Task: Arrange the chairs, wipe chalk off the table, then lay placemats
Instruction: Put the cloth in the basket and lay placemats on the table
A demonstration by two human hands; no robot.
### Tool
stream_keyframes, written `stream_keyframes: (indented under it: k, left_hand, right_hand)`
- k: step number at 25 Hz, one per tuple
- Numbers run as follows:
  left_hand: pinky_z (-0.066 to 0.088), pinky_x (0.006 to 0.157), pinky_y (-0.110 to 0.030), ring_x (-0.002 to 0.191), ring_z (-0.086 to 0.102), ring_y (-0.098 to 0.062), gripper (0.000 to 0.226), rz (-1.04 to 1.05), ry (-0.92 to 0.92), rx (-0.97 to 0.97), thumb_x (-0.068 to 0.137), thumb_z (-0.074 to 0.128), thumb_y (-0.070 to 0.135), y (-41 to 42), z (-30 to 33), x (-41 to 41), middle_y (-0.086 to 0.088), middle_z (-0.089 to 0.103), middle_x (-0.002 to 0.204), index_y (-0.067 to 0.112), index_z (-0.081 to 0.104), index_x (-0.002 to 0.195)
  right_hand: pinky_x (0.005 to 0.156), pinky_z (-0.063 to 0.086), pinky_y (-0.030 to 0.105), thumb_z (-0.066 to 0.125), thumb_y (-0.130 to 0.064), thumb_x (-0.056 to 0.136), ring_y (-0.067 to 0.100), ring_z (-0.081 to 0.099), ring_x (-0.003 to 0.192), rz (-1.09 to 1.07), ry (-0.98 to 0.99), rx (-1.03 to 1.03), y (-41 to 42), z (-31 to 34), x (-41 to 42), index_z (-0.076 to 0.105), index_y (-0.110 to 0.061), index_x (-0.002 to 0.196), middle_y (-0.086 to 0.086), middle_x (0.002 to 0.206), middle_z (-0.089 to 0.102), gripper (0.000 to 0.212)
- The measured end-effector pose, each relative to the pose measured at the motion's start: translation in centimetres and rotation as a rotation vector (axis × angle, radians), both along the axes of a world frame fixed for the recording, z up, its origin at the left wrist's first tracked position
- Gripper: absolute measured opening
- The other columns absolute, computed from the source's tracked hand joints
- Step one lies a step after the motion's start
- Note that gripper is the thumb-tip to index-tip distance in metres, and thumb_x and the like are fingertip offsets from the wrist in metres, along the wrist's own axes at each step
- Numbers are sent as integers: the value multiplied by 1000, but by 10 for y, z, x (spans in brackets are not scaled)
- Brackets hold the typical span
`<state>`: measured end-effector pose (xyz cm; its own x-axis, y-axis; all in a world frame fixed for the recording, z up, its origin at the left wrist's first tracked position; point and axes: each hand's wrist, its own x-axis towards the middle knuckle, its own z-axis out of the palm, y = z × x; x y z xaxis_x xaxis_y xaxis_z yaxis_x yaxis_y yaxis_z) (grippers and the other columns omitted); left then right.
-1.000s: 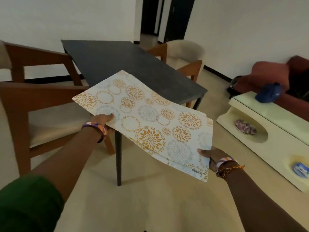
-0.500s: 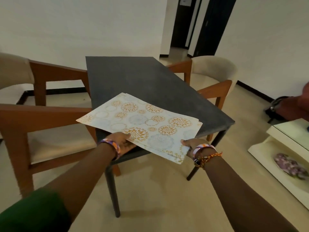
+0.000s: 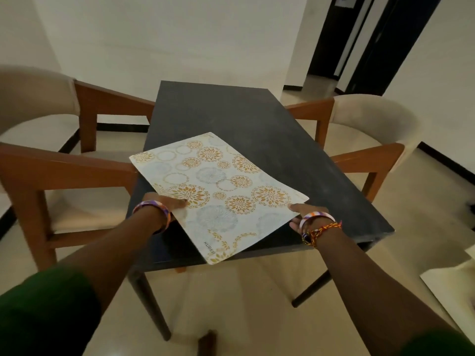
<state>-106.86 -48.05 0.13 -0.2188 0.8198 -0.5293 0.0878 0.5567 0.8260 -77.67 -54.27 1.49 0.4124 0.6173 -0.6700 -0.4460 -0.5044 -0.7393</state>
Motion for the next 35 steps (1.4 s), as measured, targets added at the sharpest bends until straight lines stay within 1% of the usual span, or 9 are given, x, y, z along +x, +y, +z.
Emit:
stream_keyframes:
  k: [3, 6, 9, 12, 16, 20, 25, 28, 35]
  left_hand:
    - [40, 101, -43, 123, 44, -39, 76, -114, 696, 46, 73, 77, 27, 9, -14, 17, -26, 45, 134, -7, 41, 131]
    - [21, 112, -45, 139, 15, -40, 100, -195, 925, 75, 76, 72, 41, 14, -20, 42, -25, 10, 151, -1, 13, 144]
    - [17, 112, -47, 141, 10, -38, 90, -364, 945, 41, 82, 61, 51, 29, -26, 61, -22, 4, 154, 3, 16, 145]
    - [21, 111, -45, 142, 13, -33, 81, -544, 960, -42, 89, 54, 47, 47, -34, 77, -17, 7, 155, 5, 16, 146]
    - [6, 111, -58, 143, -5, -32, 104, -424, 857, -22, 71, 71, 55, 75, -37, 94, -15, -3, 156, 9, 16, 146]
    - [9, 111, -59, 143, -1, -31, 98, -435, 898, 37, 68, 71, 57, 100, -44, 110, -14, 3, 156, 14, 25, 144]
    - [4, 112, -59, 144, -5, -31, 89, -352, 951, 129, 72, 68, 55, 117, -50, 143, -14, -1, 156, 17, 31, 143]
    - [5, 109, -62, 143, -8, -32, 92, -240, 1021, 106, 75, 67, 55, 123, -47, 170, -14, -7, 156, 15, 23, 145]
    - [-8, 112, -52, 144, -7, -30, 98, 145, 734, 24, 83, 37, 68, 139, -53, 206, -17, -2, 156, 1, 6, 147]
  right_hand:
    - [86, 51, 34, 60, -1, 88, 26, 56, 94, 74, -131, 60, 16, -4, 11, 29, 0, 143, 20, 135, 47, 63]
    - [87, 51, 42, 71, -3, 80, 31, 59, 104, 200, -450, 16, 34, -1, 26, 23, -8, 146, 20, 139, 44, 81]
    - [94, 45, 41, 72, -13, 81, 34, 48, 123, 575, -797, -69, 52, -2, 38, 34, -2, 139, 17, 141, 43, 71]
    - [100, 40, 39, 73, -23, 80, 29, 43, 128, 841, -850, -155, 78, -6, 47, 34, -6, 140, 12, 143, 41, 74]
    - [105, 38, 41, 74, -28, 79, 29, 40, 131, 981, -862, -181, 117, -12, 61, 31, -7, 141, 11, 144, 39, 79]
    - [105, 38, 48, 74, -47, 73, 33, 37, 132, 1163, -1255, -224, 139, -18, 78, 28, -17, 143, 11, 146, 34, 90]
    - [116, 14, 48, 50, -66, 82, 30, 1, 145, 1497, -1481, 91, 146, -28, 94, 9, -33, 150, 5, 159, -1, 86]
    - [117, 5, 46, 35, -69, 87, 24, -8, 146, 1675, -1456, 82, 160, -42, 110, -3, -37, 149, 0, 157, -15, 80]
    - [116, 6, 51, 32, -77, 81, 28, -4, 146, 1614, -1433, -48, 223, -47, 180, -11, -30, 149, 0, 157, -16, 93]
